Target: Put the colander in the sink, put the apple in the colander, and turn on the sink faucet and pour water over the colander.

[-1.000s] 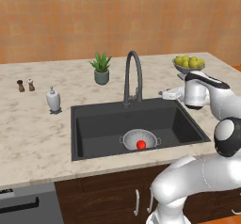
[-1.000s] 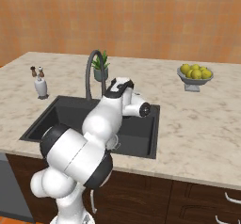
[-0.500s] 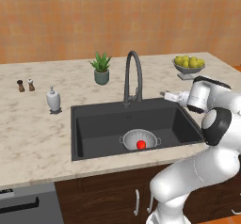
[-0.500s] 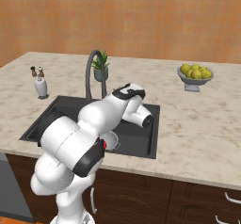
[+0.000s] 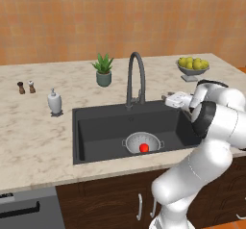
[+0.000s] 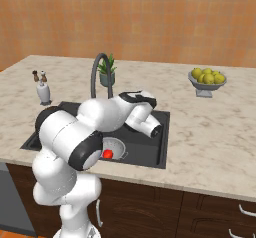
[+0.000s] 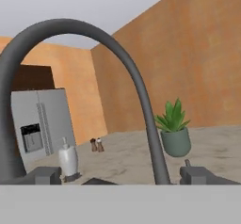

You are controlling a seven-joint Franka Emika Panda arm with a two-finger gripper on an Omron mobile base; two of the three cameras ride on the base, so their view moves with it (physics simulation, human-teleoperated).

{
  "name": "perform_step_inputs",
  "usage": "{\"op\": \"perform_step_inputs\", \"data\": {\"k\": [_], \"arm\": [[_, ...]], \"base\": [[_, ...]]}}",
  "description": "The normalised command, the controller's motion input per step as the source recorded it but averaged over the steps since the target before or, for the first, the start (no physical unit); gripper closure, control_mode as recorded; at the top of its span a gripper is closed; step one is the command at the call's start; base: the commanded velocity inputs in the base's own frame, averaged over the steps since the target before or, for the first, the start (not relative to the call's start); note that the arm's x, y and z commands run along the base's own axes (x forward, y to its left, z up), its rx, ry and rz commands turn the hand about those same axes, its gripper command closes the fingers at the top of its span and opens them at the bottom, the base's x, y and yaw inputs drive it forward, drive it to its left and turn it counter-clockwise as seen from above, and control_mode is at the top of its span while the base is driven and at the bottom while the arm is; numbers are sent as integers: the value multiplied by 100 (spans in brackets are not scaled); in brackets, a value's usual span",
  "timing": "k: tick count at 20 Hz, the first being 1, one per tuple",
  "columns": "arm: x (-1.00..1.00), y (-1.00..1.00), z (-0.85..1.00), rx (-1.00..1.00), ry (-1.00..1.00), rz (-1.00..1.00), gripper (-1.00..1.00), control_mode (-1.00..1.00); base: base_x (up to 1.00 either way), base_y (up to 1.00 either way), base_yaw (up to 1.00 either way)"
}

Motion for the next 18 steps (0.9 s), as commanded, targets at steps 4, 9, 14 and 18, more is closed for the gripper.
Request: {"op": "perform_step_inputs", "data": {"k": [4, 9, 14, 18], "arm": [[36, 0, 0, -8, 0, 0, -100, -100], [21, 17, -2, -2, 0, 0, -100, -100], [10, 19, -10, 0, 0, 0, -100, -100], [6, 25, 0, 0, 0, 0, -100, -100]], "base": [[0, 0, 0], [0, 0, 0], [0, 0, 0], [0, 0, 0]]}}
